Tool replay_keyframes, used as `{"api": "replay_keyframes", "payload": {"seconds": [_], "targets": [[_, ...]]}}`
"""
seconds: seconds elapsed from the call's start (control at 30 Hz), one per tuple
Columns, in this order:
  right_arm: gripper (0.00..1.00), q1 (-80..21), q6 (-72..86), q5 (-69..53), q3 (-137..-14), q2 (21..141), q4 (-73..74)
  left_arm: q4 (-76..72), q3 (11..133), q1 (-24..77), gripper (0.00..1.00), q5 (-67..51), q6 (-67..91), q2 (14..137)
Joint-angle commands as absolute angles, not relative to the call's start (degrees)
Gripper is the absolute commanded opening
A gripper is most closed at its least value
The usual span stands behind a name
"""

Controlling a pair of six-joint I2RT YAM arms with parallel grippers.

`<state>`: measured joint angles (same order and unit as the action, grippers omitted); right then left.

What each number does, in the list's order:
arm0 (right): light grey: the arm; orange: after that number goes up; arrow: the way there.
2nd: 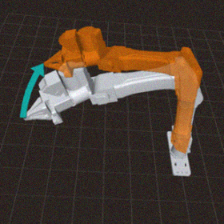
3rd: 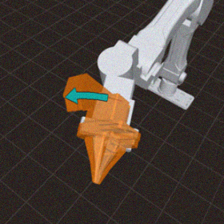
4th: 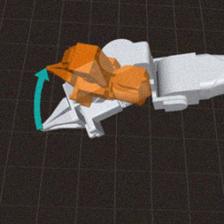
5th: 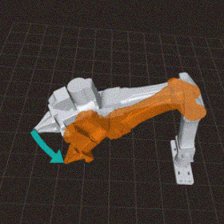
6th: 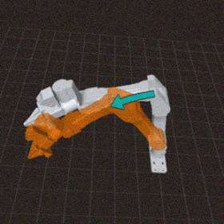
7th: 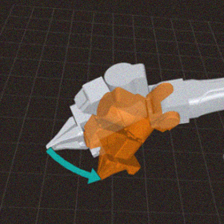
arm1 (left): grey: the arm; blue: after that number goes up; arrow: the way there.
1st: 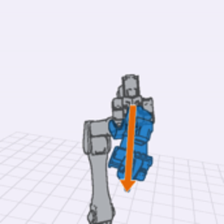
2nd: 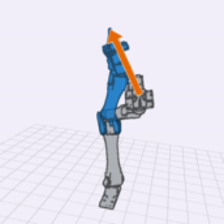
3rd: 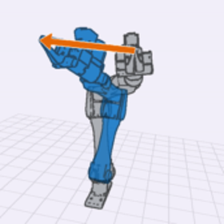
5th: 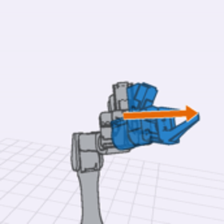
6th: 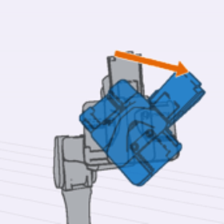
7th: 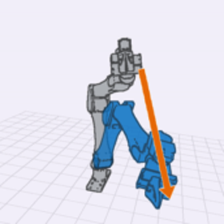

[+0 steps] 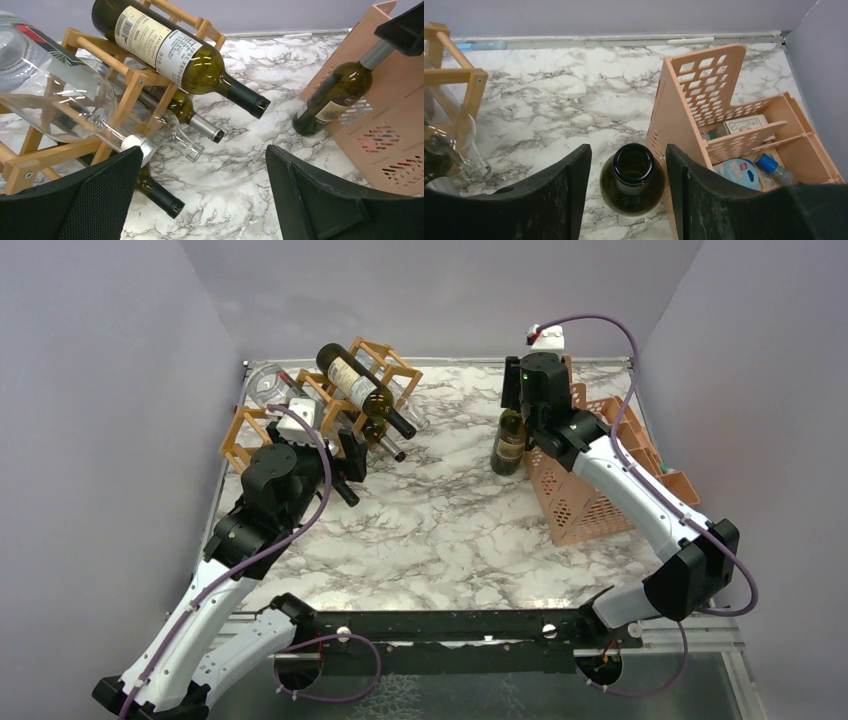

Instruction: Put the wine bottle on the wine rack

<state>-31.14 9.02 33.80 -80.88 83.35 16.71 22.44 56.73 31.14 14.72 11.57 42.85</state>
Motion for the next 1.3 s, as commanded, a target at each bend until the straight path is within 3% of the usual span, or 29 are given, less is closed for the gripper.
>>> {"api": "replay_keyframes", "payload": {"seconds": [0.0, 0.17, 0.5, 0.6, 1.07, 1.27], "targets": [[0.58, -29.72, 11.18, 31.28, -78.27, 82.95, 18.12, 19.63, 55.76, 30.93, 0.99, 11.86, 14.03, 42.12], [0.5, -28.4, 10.64, 28.62, -76.6, 83.51, 16.8, 19.65, 56.23, 30.89, 0.99, 9.34, 14.06, 43.92], [0.12, -28.26, 2.14, 20.41, -75.86, 81.1, 14.37, 17.3, 55.05, 30.93, 0.97, 4.87, 14.68, 46.35], [0.04, -28.28, 1.21, 15.17, -76.64, 79.25, 15.68, 13.93, 53.75, 30.94, 0.95, -0.22, 13.87, 46.94], [0.01, -28.32, 3.8, -8.99, -68.61, 64.95, 21.54, -10.98, 40.24, 32.48, 0.93, -21.21, 21.13, 50.48], [0.01, -28.39, 4.88, -19.84, -66.26, 63.43, 21.08, -22.61, 32.56, 38.33, 0.96, -19.68, 20.89, 51.85]]}}
